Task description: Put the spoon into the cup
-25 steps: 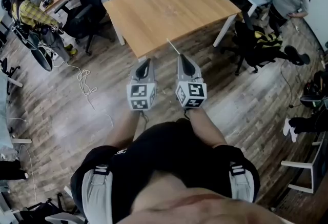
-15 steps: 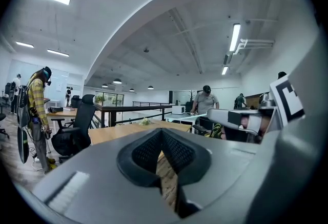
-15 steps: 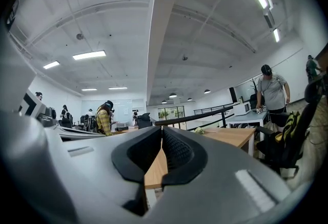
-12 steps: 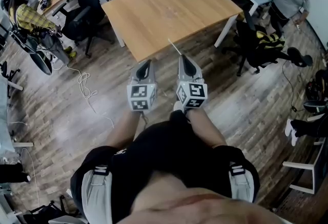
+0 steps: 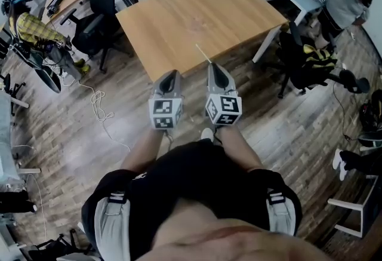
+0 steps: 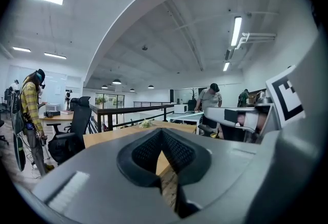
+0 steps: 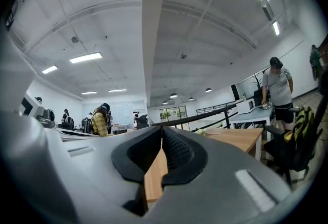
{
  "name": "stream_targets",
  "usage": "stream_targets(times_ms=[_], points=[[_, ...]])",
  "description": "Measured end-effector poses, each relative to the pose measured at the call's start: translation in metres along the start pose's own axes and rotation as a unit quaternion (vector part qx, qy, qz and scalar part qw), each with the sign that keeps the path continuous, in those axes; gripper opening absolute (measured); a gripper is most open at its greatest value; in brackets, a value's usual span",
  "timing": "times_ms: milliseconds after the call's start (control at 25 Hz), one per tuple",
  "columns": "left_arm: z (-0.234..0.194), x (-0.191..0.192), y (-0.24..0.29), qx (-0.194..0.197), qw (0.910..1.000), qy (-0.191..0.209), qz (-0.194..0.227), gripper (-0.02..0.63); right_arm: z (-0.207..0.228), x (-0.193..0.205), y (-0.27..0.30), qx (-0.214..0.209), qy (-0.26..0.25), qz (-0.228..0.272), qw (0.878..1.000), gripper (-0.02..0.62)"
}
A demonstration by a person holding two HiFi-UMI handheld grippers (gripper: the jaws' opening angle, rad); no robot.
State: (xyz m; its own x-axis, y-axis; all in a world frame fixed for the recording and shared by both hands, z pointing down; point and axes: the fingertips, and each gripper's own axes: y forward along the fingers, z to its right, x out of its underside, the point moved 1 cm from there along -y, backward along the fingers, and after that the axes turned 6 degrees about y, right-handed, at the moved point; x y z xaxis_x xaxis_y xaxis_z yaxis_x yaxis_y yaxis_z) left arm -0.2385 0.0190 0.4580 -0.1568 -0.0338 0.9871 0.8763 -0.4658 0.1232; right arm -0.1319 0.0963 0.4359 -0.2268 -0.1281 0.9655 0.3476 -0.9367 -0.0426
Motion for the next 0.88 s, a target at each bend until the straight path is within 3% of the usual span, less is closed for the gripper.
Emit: stream_targets(times_ms=[560, 880], points=[[0.026, -0.023, 0.143, -0.017, 0.9998, -0.001, -0.006, 0.011, 0.109, -0.026, 0.088, -0.029, 0.001, -0.012, 1.0, 0.006], [0.043, -0.031, 0.198, -0.021, 0.9998, -0.003, -0.006, 0.012, 0.156, -0.032, 0.123, -0.041, 0.002, -0.024, 0.999, 0.006]])
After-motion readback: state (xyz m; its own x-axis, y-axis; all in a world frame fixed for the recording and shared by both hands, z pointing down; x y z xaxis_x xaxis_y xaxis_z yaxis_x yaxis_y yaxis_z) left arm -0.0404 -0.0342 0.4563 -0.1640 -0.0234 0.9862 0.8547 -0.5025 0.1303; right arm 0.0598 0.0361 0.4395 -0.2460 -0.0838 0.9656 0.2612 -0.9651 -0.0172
